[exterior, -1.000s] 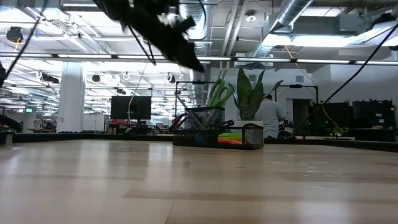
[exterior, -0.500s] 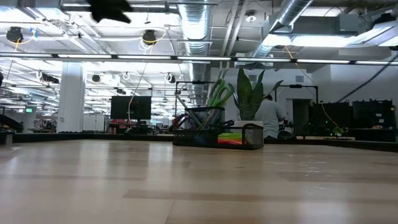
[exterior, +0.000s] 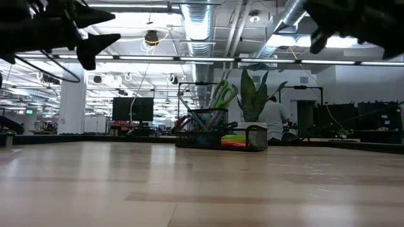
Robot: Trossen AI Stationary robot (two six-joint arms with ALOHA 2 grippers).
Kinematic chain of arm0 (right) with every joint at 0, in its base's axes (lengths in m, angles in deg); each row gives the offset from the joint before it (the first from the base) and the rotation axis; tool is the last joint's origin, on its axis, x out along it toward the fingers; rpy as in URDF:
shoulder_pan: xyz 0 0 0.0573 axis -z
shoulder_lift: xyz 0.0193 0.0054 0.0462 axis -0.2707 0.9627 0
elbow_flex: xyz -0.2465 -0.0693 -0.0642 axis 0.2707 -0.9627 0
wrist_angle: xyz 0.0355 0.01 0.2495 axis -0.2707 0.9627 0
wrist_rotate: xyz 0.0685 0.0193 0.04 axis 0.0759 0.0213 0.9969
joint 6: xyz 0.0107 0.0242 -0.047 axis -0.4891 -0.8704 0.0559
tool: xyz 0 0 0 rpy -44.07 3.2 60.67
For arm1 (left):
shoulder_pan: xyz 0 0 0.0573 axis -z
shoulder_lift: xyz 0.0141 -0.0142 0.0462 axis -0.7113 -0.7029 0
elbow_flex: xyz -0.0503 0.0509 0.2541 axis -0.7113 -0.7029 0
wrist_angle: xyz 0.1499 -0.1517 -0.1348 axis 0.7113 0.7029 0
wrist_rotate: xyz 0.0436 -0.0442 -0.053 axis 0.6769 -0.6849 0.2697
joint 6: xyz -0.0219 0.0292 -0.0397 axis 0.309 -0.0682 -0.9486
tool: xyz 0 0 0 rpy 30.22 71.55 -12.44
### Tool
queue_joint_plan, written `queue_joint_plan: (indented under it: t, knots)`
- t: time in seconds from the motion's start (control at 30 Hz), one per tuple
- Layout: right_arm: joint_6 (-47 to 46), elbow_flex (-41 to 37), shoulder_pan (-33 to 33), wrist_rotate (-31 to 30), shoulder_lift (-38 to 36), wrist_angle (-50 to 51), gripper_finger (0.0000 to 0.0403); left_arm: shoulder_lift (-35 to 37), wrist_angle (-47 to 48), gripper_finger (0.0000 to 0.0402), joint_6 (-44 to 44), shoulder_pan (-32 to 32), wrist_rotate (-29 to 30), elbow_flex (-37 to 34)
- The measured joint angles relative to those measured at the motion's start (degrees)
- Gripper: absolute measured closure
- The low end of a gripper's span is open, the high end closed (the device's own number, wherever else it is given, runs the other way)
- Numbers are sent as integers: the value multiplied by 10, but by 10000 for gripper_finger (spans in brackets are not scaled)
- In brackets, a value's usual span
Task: Pick and place office supplies into organizer
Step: Return to Home Position
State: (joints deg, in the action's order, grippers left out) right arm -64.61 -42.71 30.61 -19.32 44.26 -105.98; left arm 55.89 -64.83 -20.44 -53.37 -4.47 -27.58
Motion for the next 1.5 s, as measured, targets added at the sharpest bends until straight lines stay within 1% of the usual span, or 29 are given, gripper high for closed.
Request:
queue_joint_plan:
  t: [0.1,0.2,0.3,0.33,0.4,0.47,0.57,0.7,0.77,0.83,0.93,0.97,1.03,1.1,1.17,1.23,1.3,1.4,1.5]
  knots:
    - [-36,-65,17,0,-18,-109,359,13,36,170,27,0,2,14]
    - [-69,-103,25,-1,-27,-150,359,15,36,170,68,0,8,18]
    - [-70,-107,28,-1,-30,-110,359,17,79,170,96,0,27,18]
    - [-75,-107,28,-1,-29,-97,359,17,100,170,92,0,36,18]
    - [-105,-106,28,7,-29,-79,359,17,123,170,53,0,45,17]
    - [-128,-107,28,31,-33,-74,359,17,122,170,25,0,34,17]
    - [-133,-107,26,88,-56,-79,359,33,108,170,22,0,-3,17]
    - [-158,-107,16,116,-107,-70,359,95,104,170,23,0,-27,17]
    - [-163,-107,14,135,-140,-53,359,141,122,170,43,0,-34,17]
    - [-160,-107,13,139,-178,-16,359,185,157,170,61,0,-32,17]
    - [-141,-107,18,128,-241,74,359,177,176,170,68,0,-15,18]
    - [-126,-107,22,109,-260,111,359,171,184,170,68,0,-6,20]
    - [-81,-107,30,28,-299,200,359,170,241,170,53,0,23,20]
    - [-55,-107,36,-83,-299,267,359,168,296,170,31,0,60,18]
    - [-58,-107,36,-188,-296,317,359,169,323,170,14,0,78,18]
    - [-77,-107,36,-263,-279,327,359,169,337,170,0,0,79,19]
    - [-92,-107,36,-293,-261,323,359,169,355,170,-11,0,71,19]
    - [-99,-107,36,-299,-246,322,359,169,390,170,-32,0,54,20]
    - [-100,-107,36,-299,-233,322,359,166,393,170,-19,0,50,21]
